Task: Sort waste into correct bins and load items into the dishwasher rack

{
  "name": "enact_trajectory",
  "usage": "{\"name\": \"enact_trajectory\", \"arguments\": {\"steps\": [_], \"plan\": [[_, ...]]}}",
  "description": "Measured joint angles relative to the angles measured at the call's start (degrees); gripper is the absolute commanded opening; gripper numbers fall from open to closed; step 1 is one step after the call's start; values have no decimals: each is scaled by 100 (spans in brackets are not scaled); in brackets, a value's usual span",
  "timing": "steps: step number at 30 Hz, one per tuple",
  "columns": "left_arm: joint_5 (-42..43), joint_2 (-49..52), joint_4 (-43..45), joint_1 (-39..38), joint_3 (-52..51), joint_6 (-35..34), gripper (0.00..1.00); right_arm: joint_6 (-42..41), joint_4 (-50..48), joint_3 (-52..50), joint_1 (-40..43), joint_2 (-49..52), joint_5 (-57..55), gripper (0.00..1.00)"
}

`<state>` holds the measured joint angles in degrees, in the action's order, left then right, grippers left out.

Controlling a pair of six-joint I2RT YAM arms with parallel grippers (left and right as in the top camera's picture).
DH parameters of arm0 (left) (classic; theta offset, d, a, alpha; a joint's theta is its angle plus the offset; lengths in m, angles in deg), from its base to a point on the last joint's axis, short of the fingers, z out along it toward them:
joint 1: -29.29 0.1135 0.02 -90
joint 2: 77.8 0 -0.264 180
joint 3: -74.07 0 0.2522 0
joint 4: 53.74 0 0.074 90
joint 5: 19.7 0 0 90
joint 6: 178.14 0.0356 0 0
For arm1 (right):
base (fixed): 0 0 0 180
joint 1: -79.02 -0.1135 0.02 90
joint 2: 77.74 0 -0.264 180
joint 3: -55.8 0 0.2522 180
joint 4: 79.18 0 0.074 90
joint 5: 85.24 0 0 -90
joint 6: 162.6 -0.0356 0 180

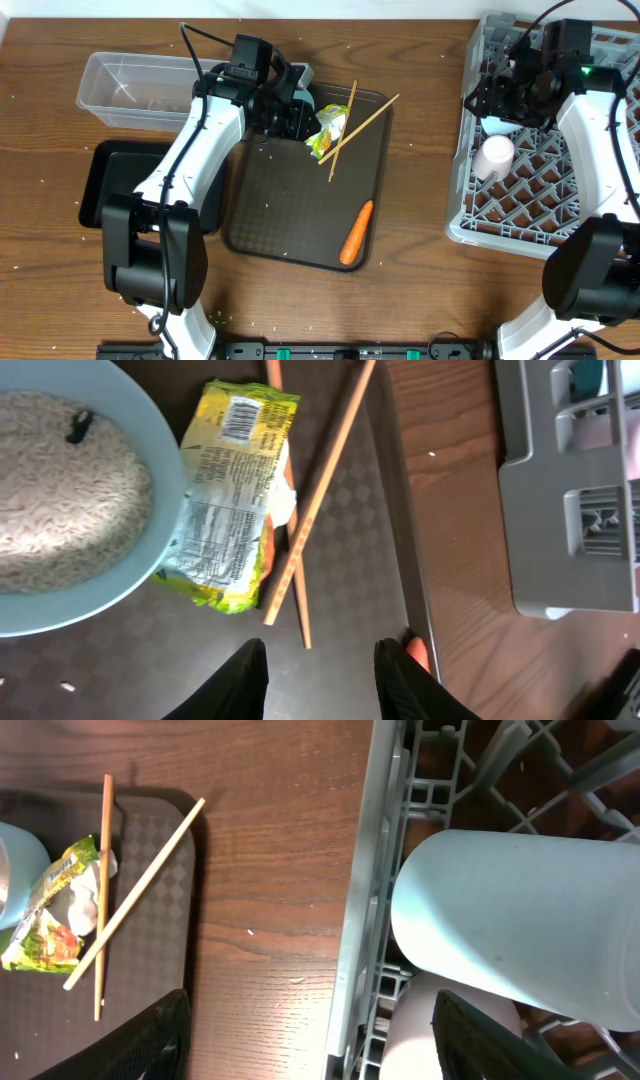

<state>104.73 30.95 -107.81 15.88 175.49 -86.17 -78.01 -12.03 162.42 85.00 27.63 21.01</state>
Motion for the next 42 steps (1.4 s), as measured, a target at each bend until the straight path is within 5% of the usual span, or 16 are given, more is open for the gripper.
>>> {"name": "enact_trajectory", "arguments": {"steps": [15, 29, 42], "plan": [[-17, 0, 2, 0, -24, 0, 37, -2, 72, -2, -2, 0, -625, 68], [-20, 0, -20, 0, -87, 0, 37, -190, -511, -413, -70, 0, -1318, 50], [-125, 0, -20, 0, -87, 0, 36, -365, -772, -702, -160, 2, -1320, 52]]}}
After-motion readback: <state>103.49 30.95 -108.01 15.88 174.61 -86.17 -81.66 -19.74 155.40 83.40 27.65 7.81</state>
